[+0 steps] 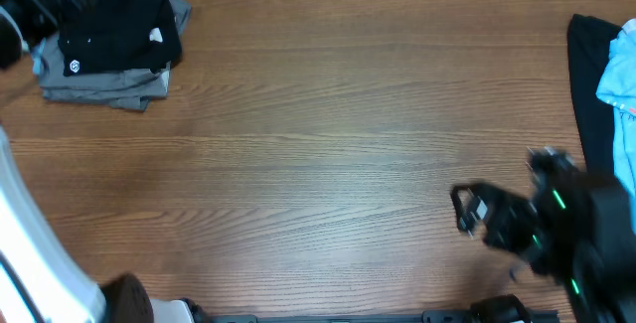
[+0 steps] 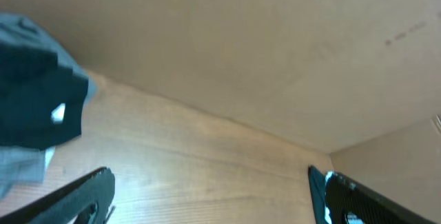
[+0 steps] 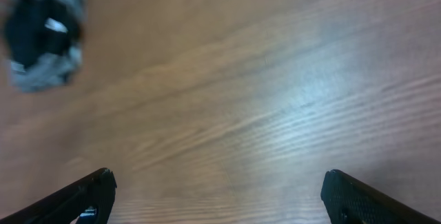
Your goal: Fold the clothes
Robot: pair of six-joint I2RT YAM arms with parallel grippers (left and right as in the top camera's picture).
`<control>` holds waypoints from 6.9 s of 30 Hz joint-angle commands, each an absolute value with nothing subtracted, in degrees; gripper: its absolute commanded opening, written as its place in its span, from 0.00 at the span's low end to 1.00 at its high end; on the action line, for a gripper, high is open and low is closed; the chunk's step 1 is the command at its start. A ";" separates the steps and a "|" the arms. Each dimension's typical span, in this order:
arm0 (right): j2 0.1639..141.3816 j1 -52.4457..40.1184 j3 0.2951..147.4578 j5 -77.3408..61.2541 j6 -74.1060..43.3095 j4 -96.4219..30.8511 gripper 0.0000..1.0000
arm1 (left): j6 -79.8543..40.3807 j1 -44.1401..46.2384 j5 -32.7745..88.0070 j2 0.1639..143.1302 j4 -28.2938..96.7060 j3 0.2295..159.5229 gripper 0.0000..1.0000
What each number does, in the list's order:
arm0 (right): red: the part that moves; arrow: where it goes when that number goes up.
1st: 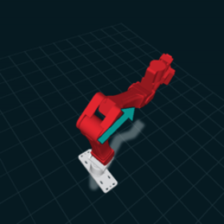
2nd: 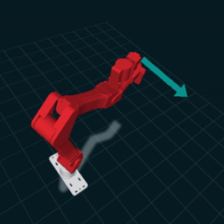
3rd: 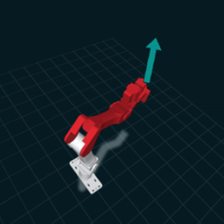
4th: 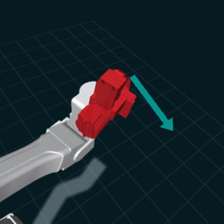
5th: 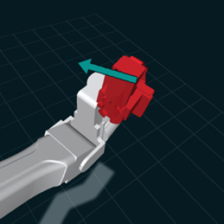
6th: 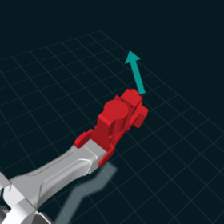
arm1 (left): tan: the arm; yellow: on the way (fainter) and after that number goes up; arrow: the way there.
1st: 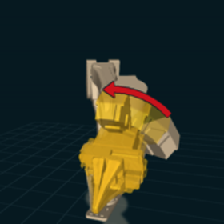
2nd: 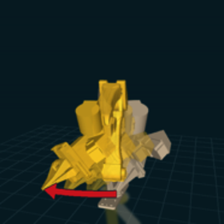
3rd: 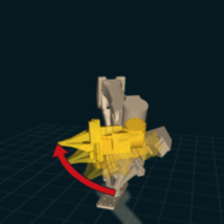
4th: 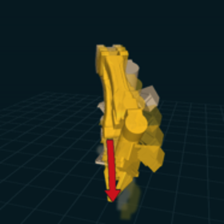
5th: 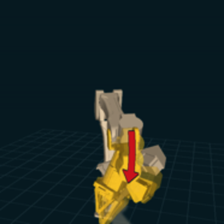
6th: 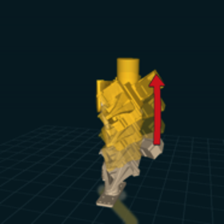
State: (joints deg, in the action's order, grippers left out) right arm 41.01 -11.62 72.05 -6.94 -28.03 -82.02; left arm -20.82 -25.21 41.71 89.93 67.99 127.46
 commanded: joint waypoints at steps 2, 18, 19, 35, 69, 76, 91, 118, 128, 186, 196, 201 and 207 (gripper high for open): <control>31.92 -11.55 72.71 -5.56 -27.64 -81.84 0.98 | -16.19 -24.95 39.72 79.64 75.37 127.61 1.00; 18.63 -11.49 59.46 0.01 -34.76 -74.72 1.00 | -4.64 -25.10 39.44 46.06 82.11 91.59 1.00; 18.63 -11.49 58.92 0.30 -34.76 -73.69 1.00 | -4.67 -25.10 39.44 43.20 80.75 87.05 1.00; 18.65 -11.49 58.46 1.26 -34.76 -74.74 1.00 | -6.42 -25.10 39.75 31.51 75.64 58.72 1.00; 10.72 -1.80 31.92 -3.55 -15.57 -42.54 1.00 | -6.42 -25.10 23.38 31.51 76.23 58.15 1.00; 5.39 -0.56 13.93 -4.01 -15.57 -16.64 1.00 | -6.42 -25.10 23.38 31.51 76.23 58.15 1.00; 0.16 1.67 0.67 -7.57 -9.63 -0.23 1.00 | -6.42 -25.10 23.38 31.51 76.25 58.15 1.00; 0.16 1.67 0.45 -1.34 -8.73 -4.75 1.00 | -6.42 -25.10 23.38 31.51 76.25 58.15 1.00; 0.16 1.67 0.45 -1.34 -8.73 -4.75 1.00 | -6.39 -25.10 22.85 31.51 76.23 58.15 1.00; 0.16 1.67 0.45 -1.34 -8.73 -4.75 1.00 | -6.39 -2.00 0.03 0.25 4.45 0.27 1.00; 0.16 1.67 0.45 -1.34 -8.73 -4.75 1.00 | -6.39 -2.00 0.03 0.25 4.45 0.27 1.00; 0.16 1.67 0.45 -1.34 -8.73 -4.75 1.00 | -6.39 -2.00 0.03 0.25 4.45 0.27 1.00; 0.16 1.67 0.45 -1.34 -8.73 -4.75 1.00 | -6.39 -2.00 0.01 0.25 4.43 0.27 1.00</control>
State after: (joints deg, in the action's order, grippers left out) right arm 0.84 1.45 1.06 -2.04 -8.97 -5.15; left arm -7.27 -2.59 0.99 0.86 4.32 0.47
